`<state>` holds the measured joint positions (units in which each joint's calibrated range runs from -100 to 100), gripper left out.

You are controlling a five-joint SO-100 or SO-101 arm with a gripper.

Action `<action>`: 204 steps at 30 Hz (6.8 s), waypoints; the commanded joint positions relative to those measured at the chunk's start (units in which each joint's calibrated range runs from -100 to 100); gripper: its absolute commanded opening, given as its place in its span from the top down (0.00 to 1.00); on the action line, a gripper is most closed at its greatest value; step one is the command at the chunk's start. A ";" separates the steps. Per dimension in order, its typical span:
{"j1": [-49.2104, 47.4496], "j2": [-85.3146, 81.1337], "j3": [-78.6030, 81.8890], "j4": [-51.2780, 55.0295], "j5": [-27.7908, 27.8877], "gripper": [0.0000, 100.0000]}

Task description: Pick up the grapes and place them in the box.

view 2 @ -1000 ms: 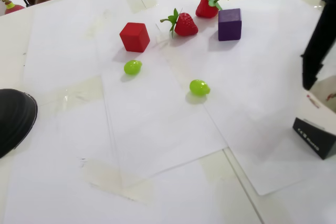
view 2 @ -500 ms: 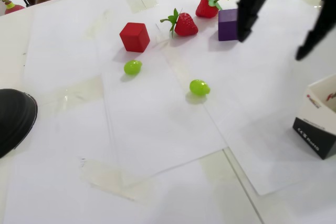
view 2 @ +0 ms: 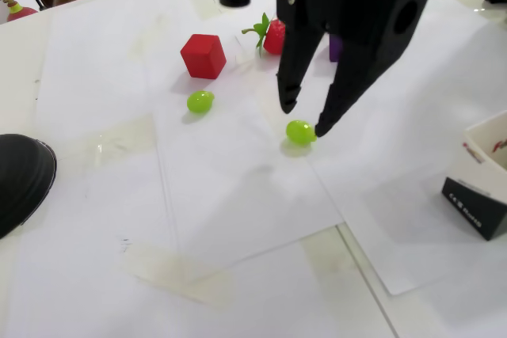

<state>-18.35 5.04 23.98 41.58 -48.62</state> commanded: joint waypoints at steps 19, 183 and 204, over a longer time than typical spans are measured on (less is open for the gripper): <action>1.44 1.15 6.02 -5.39 -2.00 0.80; 11.07 -13.38 -3.89 7.52 9.08 0.77; 14.75 17.83 -22.71 -6.12 14.90 0.78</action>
<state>-4.72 24.03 5.79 37.94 -34.36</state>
